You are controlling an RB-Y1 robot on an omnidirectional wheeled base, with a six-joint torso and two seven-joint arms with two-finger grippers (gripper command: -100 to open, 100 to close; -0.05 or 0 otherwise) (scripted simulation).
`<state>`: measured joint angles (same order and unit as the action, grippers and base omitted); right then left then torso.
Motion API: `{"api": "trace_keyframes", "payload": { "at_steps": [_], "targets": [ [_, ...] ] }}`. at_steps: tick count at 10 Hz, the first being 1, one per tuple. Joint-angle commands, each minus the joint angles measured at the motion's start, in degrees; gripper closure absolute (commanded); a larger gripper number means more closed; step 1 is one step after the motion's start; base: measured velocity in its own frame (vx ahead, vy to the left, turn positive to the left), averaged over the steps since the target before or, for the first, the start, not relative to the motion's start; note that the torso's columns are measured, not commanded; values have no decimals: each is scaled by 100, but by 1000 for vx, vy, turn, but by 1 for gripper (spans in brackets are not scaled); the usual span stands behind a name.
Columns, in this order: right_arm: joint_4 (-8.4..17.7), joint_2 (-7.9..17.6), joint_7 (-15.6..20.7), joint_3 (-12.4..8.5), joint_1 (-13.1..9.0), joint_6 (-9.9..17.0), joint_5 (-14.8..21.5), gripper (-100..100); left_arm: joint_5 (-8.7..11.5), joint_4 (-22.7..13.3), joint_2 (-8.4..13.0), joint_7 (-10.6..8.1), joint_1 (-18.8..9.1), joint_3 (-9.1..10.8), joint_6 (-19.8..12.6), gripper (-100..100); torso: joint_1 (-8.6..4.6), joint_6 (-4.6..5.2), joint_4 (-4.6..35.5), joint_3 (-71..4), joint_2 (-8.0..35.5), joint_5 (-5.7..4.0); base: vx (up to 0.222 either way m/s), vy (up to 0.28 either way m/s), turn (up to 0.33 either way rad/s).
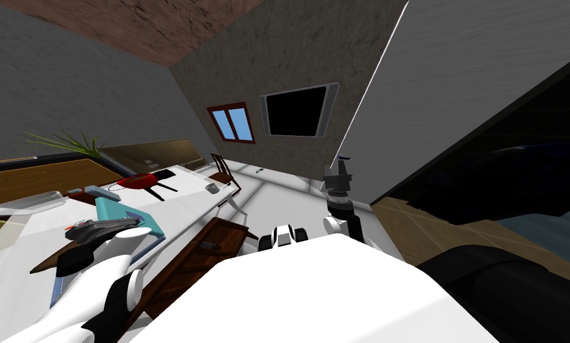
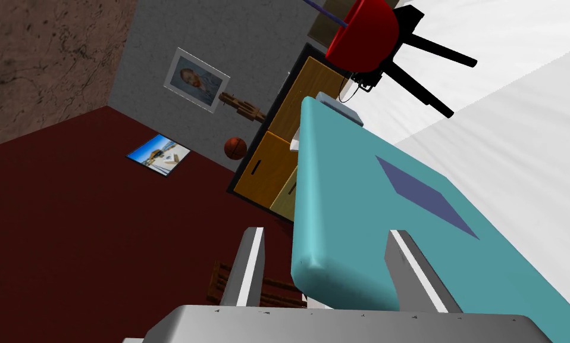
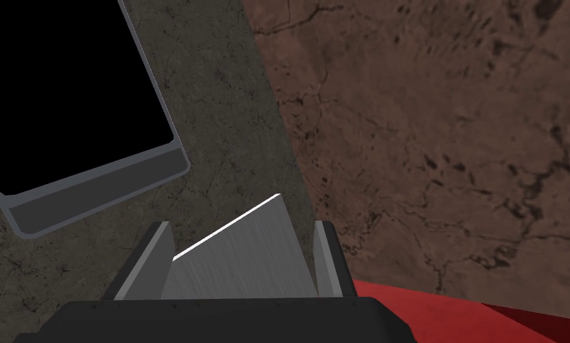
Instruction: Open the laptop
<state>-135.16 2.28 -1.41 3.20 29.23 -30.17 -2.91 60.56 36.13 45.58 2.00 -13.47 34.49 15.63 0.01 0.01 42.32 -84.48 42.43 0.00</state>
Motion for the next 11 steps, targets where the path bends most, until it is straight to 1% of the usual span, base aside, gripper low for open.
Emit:
{"api": "trace_keyframes", "payload": {
  "at_steps": [1, 2, 3, 4, 5, 6, 7, 8, 9, 10, 11],
  "targets": [
    [0, 0, 0, 0, -1, 0, 0, 0, -417, -62, -126, -9, -202, 309, -3, 100, 4, -3, -2, 2, 3, 4, -60, 9, -24],
    [0, 0, 0, 0, 0, 0, 0, 0, -607, -153, -191, -61, -359, 483, 15, 100, -2, -13, -4, -1, -2, 3, -57, 3, -8],
    [0, 0, 0, 0, 0, 0, 0, 0, -739, -153, -191, -61, -359, 483, 15, 100, -4, -16, -6, -3, -6, 3, -43, 7, -2],
    [0, 0, 0, 0, 0, 0, 0, 0, -944, -243, -257, -114, -515, 656, 33, 100, -2, -17, -7, -7, -11, 2, -45, 5, -1],
    [0, 0, 0, 0, 0, 0, 0, 0, -1062, -243, -257, -114, -515, 656, 33, 100, 0, -14, -7, -7, -11, 4, -36, 0, -8],
    [0, 0, 0, 0, 0, 0, 0, 0, -1261, -333, -323, -166, -672, 830, 51, 100, 2, -16, -7, -7, -12, 2, -47, 6, -4],
    [0, 0, 0, 0, 0, 0, 0, 0, -1385, -333, -323, -166, -672, 830, 51, 100, 4, -14, -6, -5, -7, 5, -41, 10, -5],
    [0, 0, 0, 0, 0, 0, 0, 0, -1581, -423, -388, -218, -829, 1004, 69, 100, 4, -17, -6, -4, -7, 4, -50, 15, -1],
    [0, 0, 0, 0, 0, 0, 0, 0, -1707, -423, -388, -218, -829, 1004, 69, 100, 6, -14, -7, -3, -6, 7, -43, 10, -10],
    [0, 0, 0, 0, 0, 0, 0, 0, -1904, -514, -454, -270, -986, 1177, 88, 100, 7, -16, -7, -5, -9, 7, -53, 7, -3],
    [0, 0, 0, 0, 0, 0, 0, 0, -2030, -514, -454, -270, -986, 1177, 88, 100, 6, -15, -8, -4, -8, 9, -40, 5, -6]
  ]
}}
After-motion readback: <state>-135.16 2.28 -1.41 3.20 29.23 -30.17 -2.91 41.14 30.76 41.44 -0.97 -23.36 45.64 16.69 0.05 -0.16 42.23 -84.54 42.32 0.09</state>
